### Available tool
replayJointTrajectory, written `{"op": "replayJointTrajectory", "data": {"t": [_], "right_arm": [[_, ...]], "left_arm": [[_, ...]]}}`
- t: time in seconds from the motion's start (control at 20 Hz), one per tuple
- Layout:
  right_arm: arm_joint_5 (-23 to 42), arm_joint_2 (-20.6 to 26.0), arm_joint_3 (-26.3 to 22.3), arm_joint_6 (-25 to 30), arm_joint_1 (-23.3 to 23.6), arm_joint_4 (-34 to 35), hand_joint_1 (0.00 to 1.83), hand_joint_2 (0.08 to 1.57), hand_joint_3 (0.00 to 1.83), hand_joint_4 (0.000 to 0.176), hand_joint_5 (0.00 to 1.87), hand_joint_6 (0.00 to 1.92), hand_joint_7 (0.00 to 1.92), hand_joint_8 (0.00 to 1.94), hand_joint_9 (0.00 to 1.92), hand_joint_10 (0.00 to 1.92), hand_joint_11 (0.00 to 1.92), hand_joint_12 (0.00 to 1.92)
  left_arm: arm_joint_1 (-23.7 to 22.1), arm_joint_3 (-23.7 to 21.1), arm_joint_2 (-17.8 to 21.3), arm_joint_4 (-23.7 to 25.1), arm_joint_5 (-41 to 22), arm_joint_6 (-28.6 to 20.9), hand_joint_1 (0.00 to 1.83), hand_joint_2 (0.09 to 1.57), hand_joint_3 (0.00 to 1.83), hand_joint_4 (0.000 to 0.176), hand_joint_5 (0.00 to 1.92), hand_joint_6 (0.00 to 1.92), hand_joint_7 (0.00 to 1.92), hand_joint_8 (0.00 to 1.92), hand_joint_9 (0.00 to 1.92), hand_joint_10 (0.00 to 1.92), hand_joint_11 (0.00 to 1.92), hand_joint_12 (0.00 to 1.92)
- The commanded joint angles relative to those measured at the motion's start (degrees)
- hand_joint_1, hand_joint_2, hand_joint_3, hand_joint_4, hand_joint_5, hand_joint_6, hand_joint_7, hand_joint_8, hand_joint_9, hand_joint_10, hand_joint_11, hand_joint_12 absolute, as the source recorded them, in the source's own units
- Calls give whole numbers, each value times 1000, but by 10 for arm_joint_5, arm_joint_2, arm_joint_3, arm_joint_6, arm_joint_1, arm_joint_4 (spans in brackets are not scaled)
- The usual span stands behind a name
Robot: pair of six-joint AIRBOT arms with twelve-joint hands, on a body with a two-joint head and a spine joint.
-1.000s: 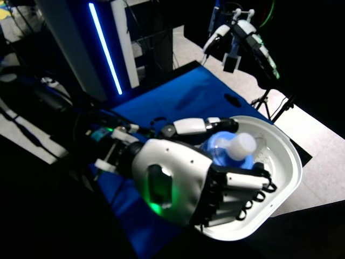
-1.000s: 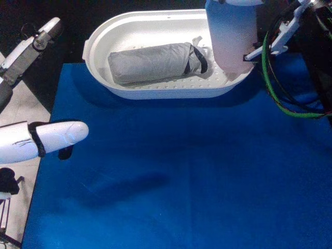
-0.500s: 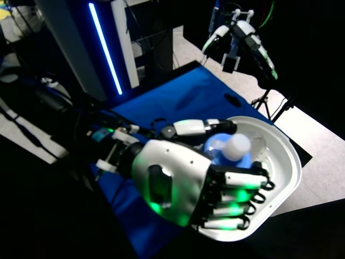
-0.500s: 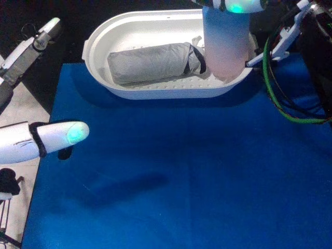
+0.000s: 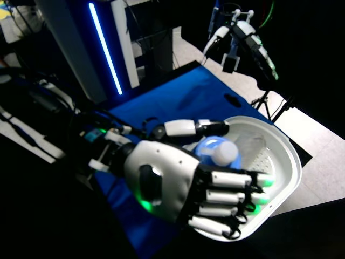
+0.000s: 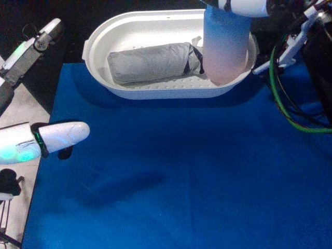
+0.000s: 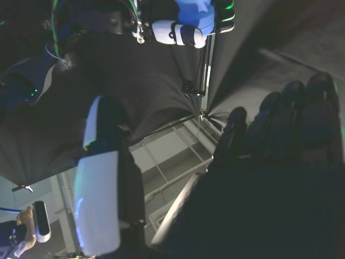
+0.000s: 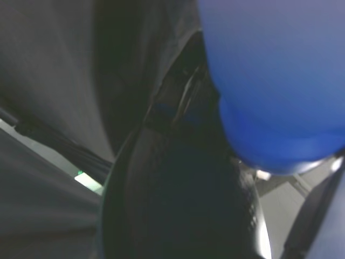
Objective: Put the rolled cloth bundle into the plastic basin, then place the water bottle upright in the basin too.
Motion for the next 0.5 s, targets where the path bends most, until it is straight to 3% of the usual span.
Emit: {"op": "replayJointTrajectory", "data": {"t": [0.0, 0.05, 0.1, 0.2, 0.3, 0.45], "right_arm": [[97, 5, -2, 10, 6, 4, 632, 1172, 0, 119, 306, 0, 364, 0, 397, 0, 62, 824], [106, 11, -10, 10, 3, 1, 611, 1153, 0, 152, 264, 0, 324, 0, 336, 0, 46, 619], [111, 15, -16, 10, 2, 0, 601, 1145, 0, 168, 234, 0, 285, 0, 285, 0, 1, 547], [122, 22, -26, 10, 1, -6, 596, 1151, 2, 176, 206, 0, 254, 0, 244, 0, 0, 454], [128, 31, -35, 10, 1, -13, 585, 1147, 0, 176, 177, 0, 237, 0, 222, 0, 2, 458], [135, 47, -51, 10, -5, -21, 647, 1099, 0, 176, 133, 0, 197, 0, 157, 0, 0, 297]], "left_arm": [[-5, 1, -3, 1, -74, -5, 725, 859, 0, 176, 0, 0, 0, 0, 0, 0, 0, 0], [-5, 1, -4, 0, -74, -5, 720, 857, 0, 176, 0, 0, 0, 0, 0, 0, 0, 0], [-5, 1, -4, -1, -74, -5, 720, 854, 0, 176, 0, 0, 0, 0, 0, 0, 0, 0], [-5, 1, -5, -2, -74, -5, 736, 845, 0, 176, 0, 0, 0, 0, 0, 0, 0, 0], [-5, 0, -5, -3, -74, -5, 709, 839, 0, 176, 0, 0, 0, 0, 0, 0, 0, 0], [-5, -1, -5, -5, -75, -5, 715, 840, 0, 176, 0, 0, 0, 0, 0, 0, 0, 0]]}}
